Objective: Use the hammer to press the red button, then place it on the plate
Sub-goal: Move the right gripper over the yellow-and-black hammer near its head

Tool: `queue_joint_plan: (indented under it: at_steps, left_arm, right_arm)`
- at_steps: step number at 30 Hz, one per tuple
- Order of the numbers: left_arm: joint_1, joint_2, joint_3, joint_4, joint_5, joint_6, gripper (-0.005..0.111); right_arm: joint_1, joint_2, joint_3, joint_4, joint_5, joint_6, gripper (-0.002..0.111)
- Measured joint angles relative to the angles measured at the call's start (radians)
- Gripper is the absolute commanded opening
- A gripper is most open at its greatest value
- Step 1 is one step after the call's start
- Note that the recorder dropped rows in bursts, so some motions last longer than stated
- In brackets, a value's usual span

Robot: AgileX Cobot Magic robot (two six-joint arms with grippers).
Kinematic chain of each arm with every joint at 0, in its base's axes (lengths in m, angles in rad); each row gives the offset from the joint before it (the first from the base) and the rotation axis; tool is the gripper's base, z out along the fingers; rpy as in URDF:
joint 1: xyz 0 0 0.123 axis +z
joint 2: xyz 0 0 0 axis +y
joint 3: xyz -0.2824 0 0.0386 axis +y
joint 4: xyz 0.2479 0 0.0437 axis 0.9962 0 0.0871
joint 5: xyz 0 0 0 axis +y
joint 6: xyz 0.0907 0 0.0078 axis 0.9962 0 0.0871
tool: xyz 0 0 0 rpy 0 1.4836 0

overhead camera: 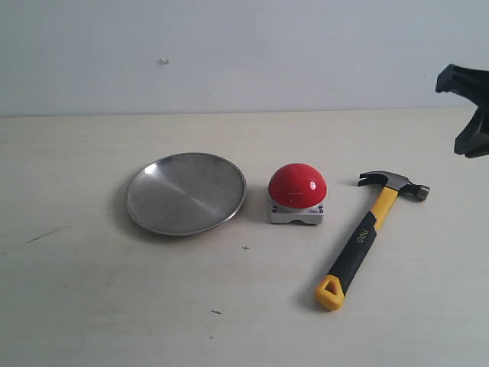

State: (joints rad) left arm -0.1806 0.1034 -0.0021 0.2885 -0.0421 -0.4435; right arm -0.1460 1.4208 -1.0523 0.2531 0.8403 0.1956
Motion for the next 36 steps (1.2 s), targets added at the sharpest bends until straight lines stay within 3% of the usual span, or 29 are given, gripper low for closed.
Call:
queue_joint_plan:
  at_steps: [5, 12, 36]
  left_arm:
    - [0.0, 0.0, 0.0, 0.0, 0.0, 0.0, 0.0]
    - [0.0, 0.0, 0.0, 0.0, 0.0, 0.0, 0.0]
    - [0.0, 0.0, 0.0, 0.0, 0.0, 0.0, 0.0]
  right_arm:
    - [0.0, 0.149, -0.064, -0.019, 0.039, 0.036, 0.021]
    - [0.0, 0.229, -0.078, 0.109, 0.023, 0.044, 0.021]
    - [0.0, 0.236, -0.076, 0.156, 0.003, 0.046, 0.021]
